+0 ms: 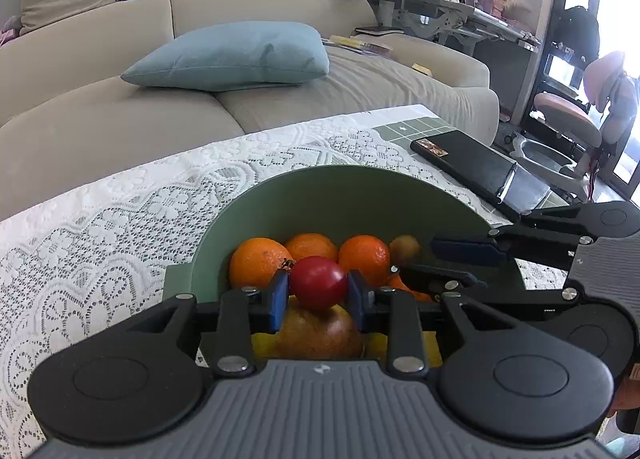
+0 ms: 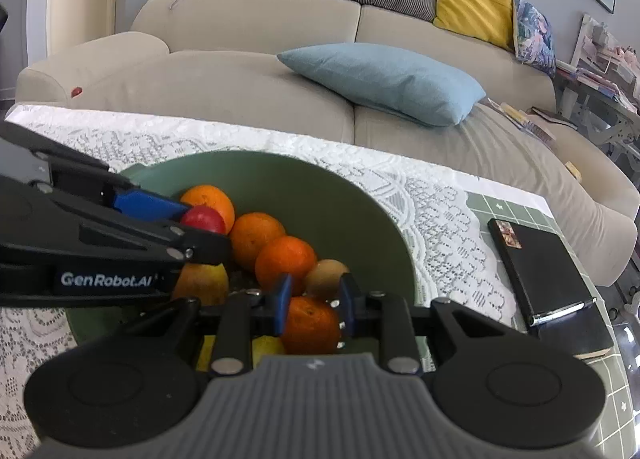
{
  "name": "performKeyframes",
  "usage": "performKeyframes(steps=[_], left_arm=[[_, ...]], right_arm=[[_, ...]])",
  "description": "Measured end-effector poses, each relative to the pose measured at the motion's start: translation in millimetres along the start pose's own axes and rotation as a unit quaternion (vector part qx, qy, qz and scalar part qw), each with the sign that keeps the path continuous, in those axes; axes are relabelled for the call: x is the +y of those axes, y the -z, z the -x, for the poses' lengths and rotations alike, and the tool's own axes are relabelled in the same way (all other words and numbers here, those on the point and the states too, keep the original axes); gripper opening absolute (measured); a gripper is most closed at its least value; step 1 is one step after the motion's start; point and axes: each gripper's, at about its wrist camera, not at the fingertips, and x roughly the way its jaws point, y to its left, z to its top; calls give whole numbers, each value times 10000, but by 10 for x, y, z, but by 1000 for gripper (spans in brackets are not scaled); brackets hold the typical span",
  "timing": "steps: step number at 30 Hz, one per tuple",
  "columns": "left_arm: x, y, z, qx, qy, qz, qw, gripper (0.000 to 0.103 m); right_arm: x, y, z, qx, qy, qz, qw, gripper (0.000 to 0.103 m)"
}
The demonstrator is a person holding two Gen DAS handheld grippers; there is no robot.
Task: Organize fruits
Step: 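Lower the kiwi and tomato into the colander and open both tools, then move both tools away from the colander toward the remaining fruit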
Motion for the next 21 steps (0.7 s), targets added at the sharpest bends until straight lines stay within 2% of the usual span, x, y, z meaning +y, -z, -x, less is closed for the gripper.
performKeyframes(steps=[8, 10, 12, 17, 21], left_arm=[[6, 5, 4, 9, -13, -7, 10000, 36], [11, -1, 21, 1, 13, 21, 10000, 39], [27, -9, 43, -25, 46, 68, 10000, 47], [41, -22, 123, -109, 62, 129, 9998, 50], [55, -34, 231, -251, 56, 229, 9994, 54]], right_arm=[[-2, 29, 30, 1, 31, 8, 10000, 23], [-9, 27, 48, -24, 15, 1, 10000, 25], [-19, 41, 78, -67, 7, -14, 10000, 35], [-59, 63, 146, -161, 66, -91, 9998, 38], [-88, 66, 190, -253, 135, -162, 9995, 45]])
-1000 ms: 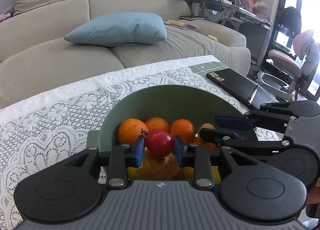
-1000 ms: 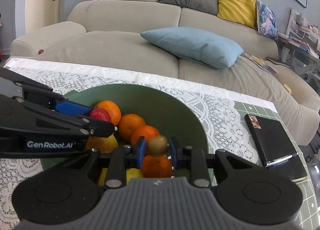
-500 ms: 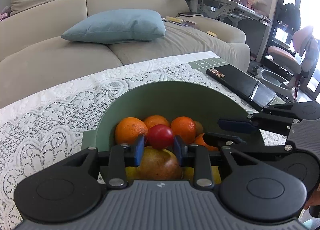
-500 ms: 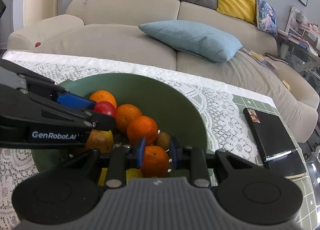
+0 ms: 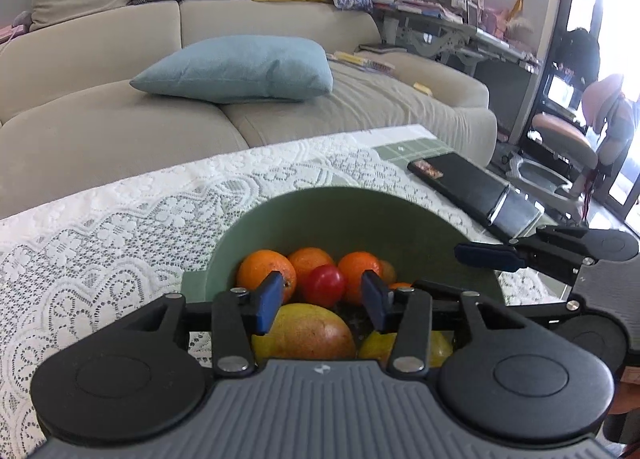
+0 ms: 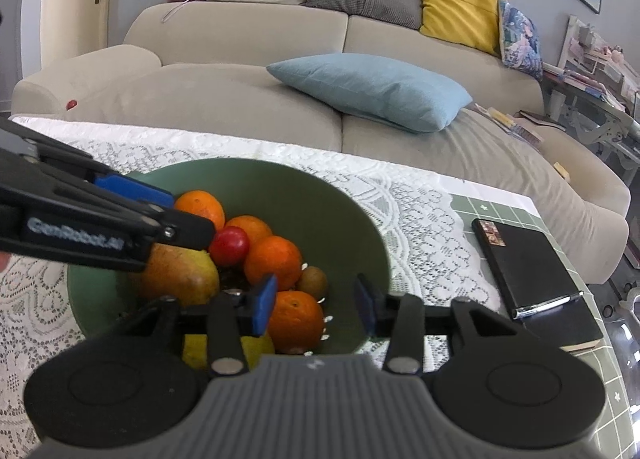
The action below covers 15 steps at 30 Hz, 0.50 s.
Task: Organize fruits
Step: 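Move both tools away from the colander toward the remaining fruit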
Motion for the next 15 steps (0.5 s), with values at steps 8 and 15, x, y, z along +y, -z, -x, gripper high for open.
performKeyframes(steps=[8, 15], left_arm=[[51, -9, 180, -81, -153, 261, 9995, 54], [94, 66, 373, -199, -246, 391, 9987, 54]], right_arm=[[35, -8, 107, -247, 52, 48, 9997, 56], [46, -24, 181, -527, 247, 2, 9983, 76]])
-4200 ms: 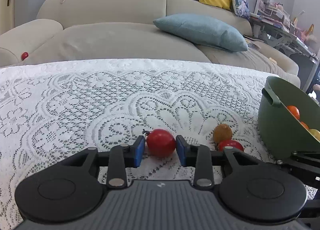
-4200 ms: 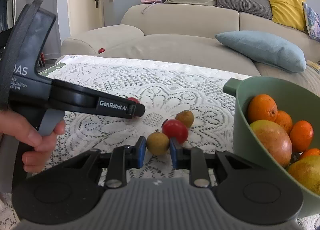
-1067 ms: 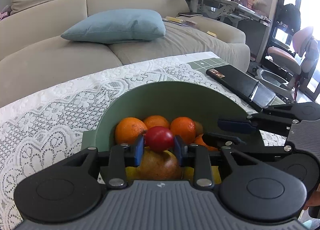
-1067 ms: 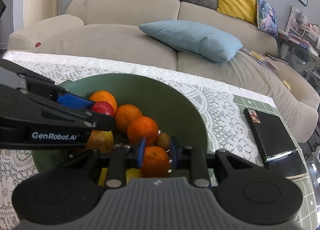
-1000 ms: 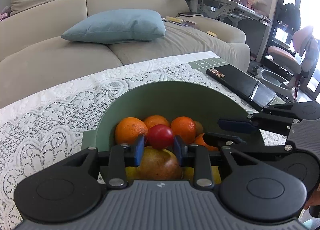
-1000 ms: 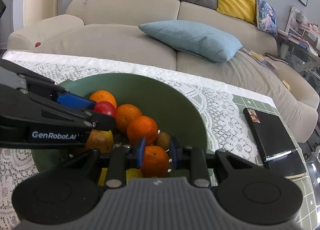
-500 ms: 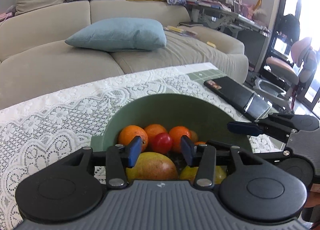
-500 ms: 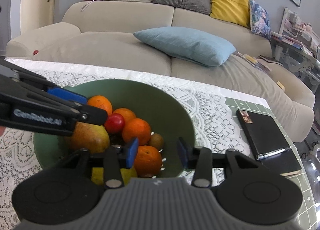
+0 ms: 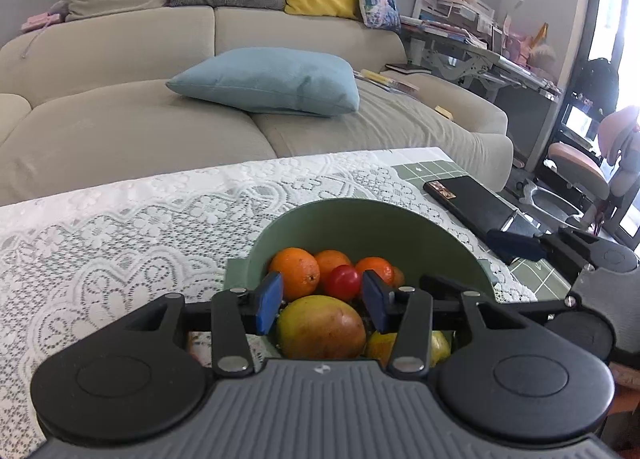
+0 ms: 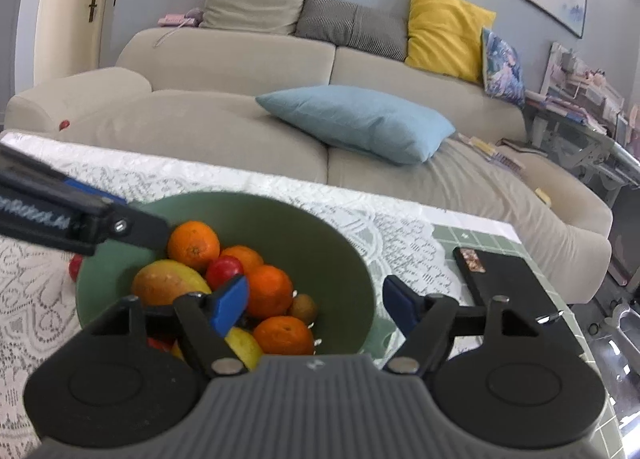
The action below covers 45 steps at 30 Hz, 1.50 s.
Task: Organize fruits
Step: 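Move both tools away from the colander toward the remaining fruit, then grasp the last red cherry tomato with the right tool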
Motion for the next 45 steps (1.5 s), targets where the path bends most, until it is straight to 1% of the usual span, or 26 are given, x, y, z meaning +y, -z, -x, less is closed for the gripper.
performKeyframes(steps=[3, 9, 12, 14, 17, 18, 20, 23, 27, 29, 32, 36, 38, 41, 43, 45], left_arm=[[53, 45, 114, -110, -66, 0, 9999, 55], [253, 138, 359, -337, -180, 110, 9992, 55], [368, 198, 464, -414, -268, 180, 9986, 56], [453, 245, 526, -444, -314, 234, 9982, 58], [581, 319, 599, -459, -409, 319, 9976, 59], [620, 344, 620, -462, -439, 343, 9974, 59], [699, 393, 658, -473, -527, 377, 9968, 59], [815, 454, 685, -467, -620, 420, 9961, 67], [967, 514, 669, -387, -674, 478, 9958, 68], [1029, 556, 661, -423, -698, 491, 9955, 68], [1140, 608, 626, -441, -700, 559, 9950, 71], [1251, 682, 557, -431, -856, 554, 9939, 71], [1287, 726, 531, -463, -764, 468, 9949, 71], [1320, 772, 491, -449, -651, 361, 9962, 70], [1343, 774, 466, -429, -587, 381, 9966, 65], [1376, 772, 449, -412, -511, 439, 9969, 62]], right_arm=[[0, -11, 46, -155, -23, -148, 9998, 81], [101, -17, 110, -367, -224, -406, 9982, 82], [221, -32, 168, -561, -331, -455, 9968, 86], [330, -33, 205, -669, -437, -470, 9957, 86], [520, -26, 254, -800, -559, -396, 9944, 91], [588, -20, 270, -848, -592, -348, 9940, 91], [715, -9, 298, -906, -689, -276, 9931, 91], [854, 15, 322, -929, -873, -312, 9914, 91], [1033, 64, 332, -858, -1089, -392, 9896, 94], [1127, 94, 319, -793, -1133, -329, 9898, 94], [1242, 143, 302, -711, -1231, -254, 9895, 94], [1370, 194, 288, -622, -1295, -258, 9893, 93], [1426, 207, 257, -565, -1324, -223, 9893, 92], [1524, 226, 256, -613, -1150, -58, 9915, 92], [1558, 224, 266, -665, -1060, -4, 9921, 86], [1592, 221, 289, -740, -947, 47, 9927, 76]])
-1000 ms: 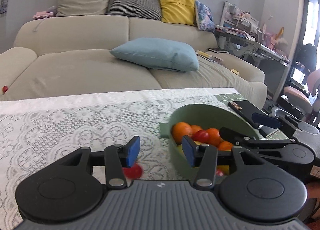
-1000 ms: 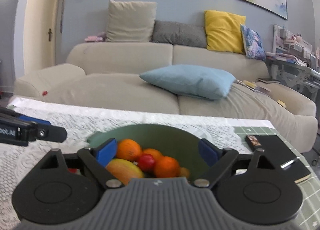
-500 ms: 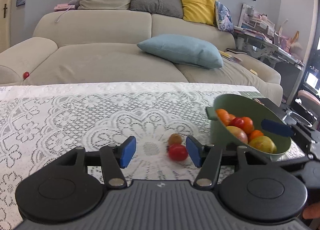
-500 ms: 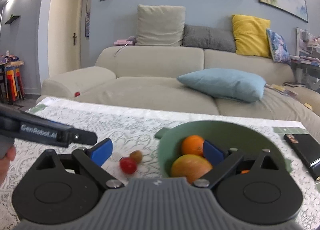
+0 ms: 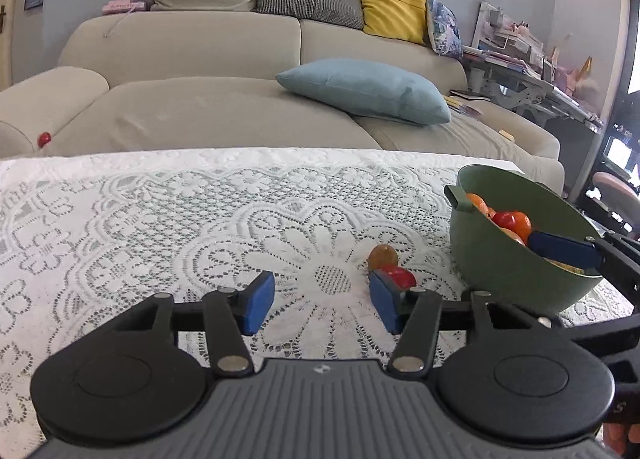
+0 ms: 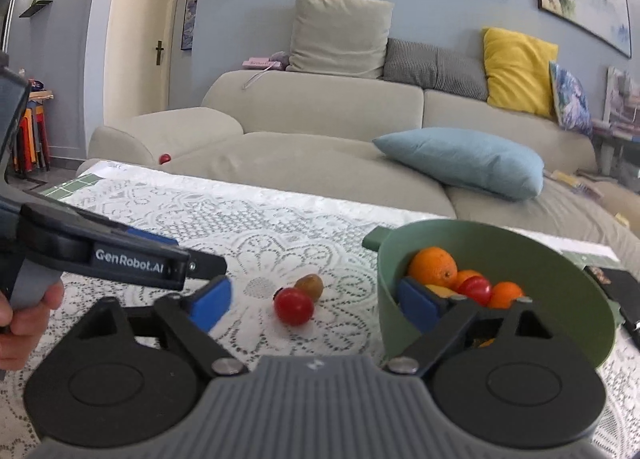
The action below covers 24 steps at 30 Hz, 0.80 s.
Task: Organize fruits
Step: 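Grasp the last red cherry tomato with the right tool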
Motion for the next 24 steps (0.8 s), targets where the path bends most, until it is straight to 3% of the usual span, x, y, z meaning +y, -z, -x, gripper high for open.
performKeyframes(steps=[1, 3, 8, 13, 24], left_arm=[[11, 0, -3, -1, 24, 20, 10000, 61], [24, 0, 6, -5, 54, 32, 10000, 57], [56, -12, -10, 52, 230, 97, 9997, 49], [27, -25, -81, 148, 469, -1, 9988, 45], [117, 17, -147, 329, 183, 196, 9991, 44]], right_arm=[[5, -1, 10, -37, 39, 30, 10000, 74], [35, -4, 30, -116, -4, 121, 9999, 59], [169, 42, -53, 136, -184, 385, 9990, 48], [239, 41, -218, 409, -220, 562, 9973, 46], [338, 36, -606, 725, 41, 915, 9932, 38]])
